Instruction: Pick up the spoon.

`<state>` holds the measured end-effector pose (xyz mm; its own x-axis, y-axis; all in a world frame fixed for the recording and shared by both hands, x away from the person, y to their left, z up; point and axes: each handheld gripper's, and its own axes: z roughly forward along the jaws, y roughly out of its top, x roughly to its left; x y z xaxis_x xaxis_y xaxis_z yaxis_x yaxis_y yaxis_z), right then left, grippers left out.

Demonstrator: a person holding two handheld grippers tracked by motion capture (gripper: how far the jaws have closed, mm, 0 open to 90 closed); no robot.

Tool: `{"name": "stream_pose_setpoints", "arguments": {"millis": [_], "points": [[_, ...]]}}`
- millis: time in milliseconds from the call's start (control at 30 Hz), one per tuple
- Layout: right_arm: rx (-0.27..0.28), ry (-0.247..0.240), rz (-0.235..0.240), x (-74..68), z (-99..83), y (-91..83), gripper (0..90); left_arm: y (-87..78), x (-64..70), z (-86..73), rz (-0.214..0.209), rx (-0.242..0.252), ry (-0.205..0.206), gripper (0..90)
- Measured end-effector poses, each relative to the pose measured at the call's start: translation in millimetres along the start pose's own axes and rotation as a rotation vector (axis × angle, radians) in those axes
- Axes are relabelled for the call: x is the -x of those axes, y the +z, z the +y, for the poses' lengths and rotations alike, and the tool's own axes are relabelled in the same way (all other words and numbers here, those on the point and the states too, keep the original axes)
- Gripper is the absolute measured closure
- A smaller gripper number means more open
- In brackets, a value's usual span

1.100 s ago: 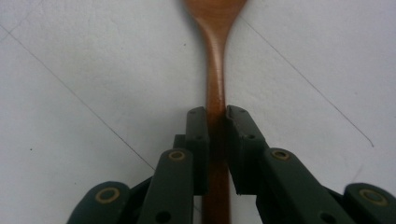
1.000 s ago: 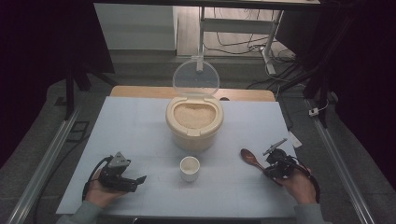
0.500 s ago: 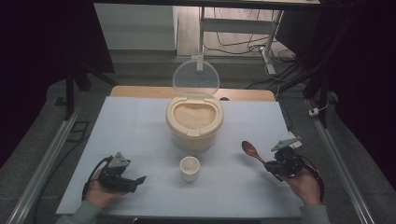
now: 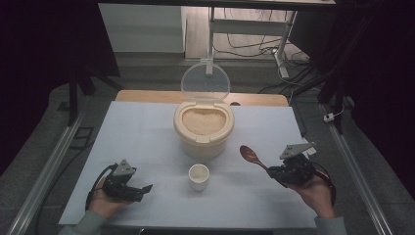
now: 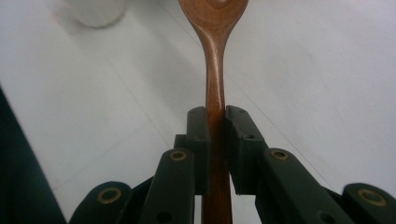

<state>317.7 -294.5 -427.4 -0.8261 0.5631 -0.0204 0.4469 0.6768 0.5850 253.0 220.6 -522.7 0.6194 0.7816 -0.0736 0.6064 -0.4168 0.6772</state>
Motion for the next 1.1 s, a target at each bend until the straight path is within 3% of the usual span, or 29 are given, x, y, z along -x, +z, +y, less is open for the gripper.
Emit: {"name": "stream_pose_setpoints", "arguments": {"millis": [433, 767, 1100], "points": [[0.008, -0.116, 0.073, -31.0, 27.9, 9.8, 79.8, 0.5, -0.4, 0.1, -0.001, -0.002, 0.0, 11.7], [0.018, -0.167, 0.115, -44.5, 40.1, 17.3, 79.8, 0.7, -0.6, 0.1, 0.0, -0.003, 0.0, 11.7], [0.068, -0.225, 0.16, -61.0, 57.1, 25.1, 79.9, 0.5, -1.1, 0.2, 0.001, -0.001, -0.006, 11.7]]}}
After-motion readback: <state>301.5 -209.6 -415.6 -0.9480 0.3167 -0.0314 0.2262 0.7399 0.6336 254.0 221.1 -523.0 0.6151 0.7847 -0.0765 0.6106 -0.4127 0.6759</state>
